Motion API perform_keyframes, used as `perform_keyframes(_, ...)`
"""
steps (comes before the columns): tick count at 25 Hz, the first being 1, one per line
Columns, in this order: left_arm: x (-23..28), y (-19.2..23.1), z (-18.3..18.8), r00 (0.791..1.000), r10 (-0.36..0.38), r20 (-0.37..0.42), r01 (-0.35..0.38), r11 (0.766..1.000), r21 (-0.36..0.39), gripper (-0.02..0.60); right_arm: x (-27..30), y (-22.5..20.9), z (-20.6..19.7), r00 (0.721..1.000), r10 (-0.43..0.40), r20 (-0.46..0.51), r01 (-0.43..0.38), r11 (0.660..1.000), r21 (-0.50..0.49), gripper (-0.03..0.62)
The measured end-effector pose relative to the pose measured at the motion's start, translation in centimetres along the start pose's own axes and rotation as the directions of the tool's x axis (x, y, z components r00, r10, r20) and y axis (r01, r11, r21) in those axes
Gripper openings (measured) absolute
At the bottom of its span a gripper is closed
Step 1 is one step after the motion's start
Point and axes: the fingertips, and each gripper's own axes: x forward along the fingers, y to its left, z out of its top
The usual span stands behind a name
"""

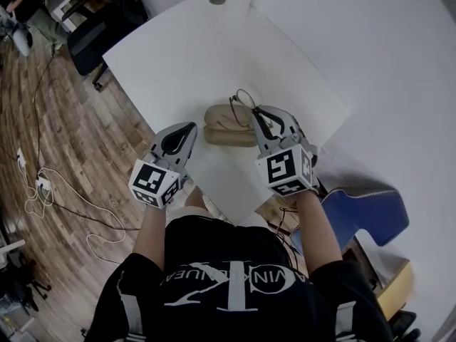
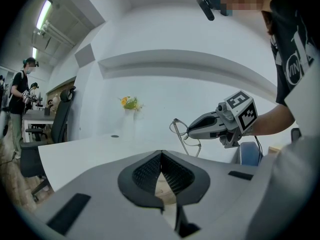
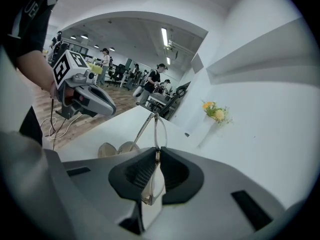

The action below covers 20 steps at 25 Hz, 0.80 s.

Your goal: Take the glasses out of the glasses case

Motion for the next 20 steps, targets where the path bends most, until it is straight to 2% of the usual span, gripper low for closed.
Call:
perform_keyframes(8, -0.6, -0.3, 1.1, 1.000, 0.011, 0.016, -0.011, 1.000, 0.015, 0.015, -1.7, -1.0, 0.7, 0.999, -0.039, 0.018, 0.038, 0.999, 0.018, 0.041)
perform_keyframes(20, -1.4, 0.4, 2.5, 0.997, 0.060, 0.055, -0.062, 0.998, 0.030, 0.015, -3.3, -2.1, 0.7, 0.994, -0.084, 0.064, 0.078, 0.992, 0.099, 0.041)
